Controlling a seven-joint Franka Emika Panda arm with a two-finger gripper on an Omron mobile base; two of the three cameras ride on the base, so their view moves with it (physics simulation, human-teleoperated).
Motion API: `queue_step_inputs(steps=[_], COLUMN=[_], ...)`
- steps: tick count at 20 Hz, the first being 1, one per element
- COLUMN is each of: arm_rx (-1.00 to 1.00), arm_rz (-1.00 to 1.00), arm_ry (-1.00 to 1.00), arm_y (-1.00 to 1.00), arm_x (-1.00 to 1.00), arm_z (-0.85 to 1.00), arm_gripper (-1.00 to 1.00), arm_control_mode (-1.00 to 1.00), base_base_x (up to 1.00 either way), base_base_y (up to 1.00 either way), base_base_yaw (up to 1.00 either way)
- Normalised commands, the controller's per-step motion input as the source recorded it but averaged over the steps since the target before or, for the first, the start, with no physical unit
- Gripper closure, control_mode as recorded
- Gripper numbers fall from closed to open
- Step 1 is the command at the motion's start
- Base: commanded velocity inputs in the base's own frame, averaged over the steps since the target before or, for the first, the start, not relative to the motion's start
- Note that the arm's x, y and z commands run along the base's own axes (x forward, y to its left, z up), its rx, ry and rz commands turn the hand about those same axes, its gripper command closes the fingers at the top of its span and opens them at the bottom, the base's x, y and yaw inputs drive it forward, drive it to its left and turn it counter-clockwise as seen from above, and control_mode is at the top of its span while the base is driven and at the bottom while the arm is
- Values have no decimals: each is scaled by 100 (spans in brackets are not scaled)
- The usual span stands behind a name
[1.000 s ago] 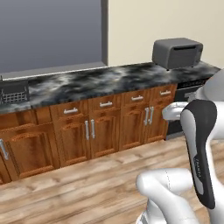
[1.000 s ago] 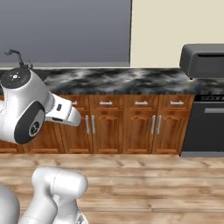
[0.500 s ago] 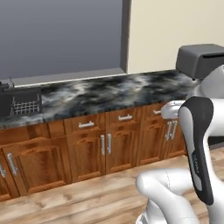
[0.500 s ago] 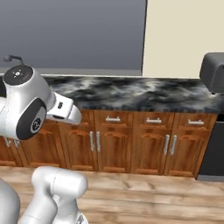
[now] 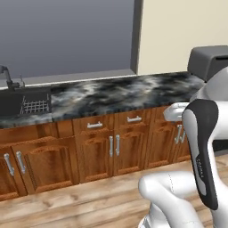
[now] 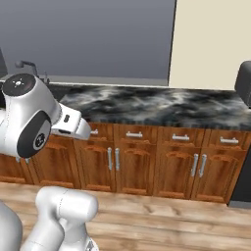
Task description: Move the drinks to the dining counter.
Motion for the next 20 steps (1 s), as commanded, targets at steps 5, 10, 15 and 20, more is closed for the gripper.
queue_step_inputs(steps=[5,10,15,20], arm_rx=[0,0,0,0], arm_rz=[0,0,0,0], arm_ry=[0,0,0,0], arm_y=[0,0,0,0], arm_x=[0,0,0,0], arm_z=[0,0,0,0], arm_gripper=[-100,-100,-100,-100], arm_control_mode=[100,100,100,100], base_base_x=[18,100,100,100], base_base_y=[100,94,32,-5], base_base_yaw=[0,0,1,5])
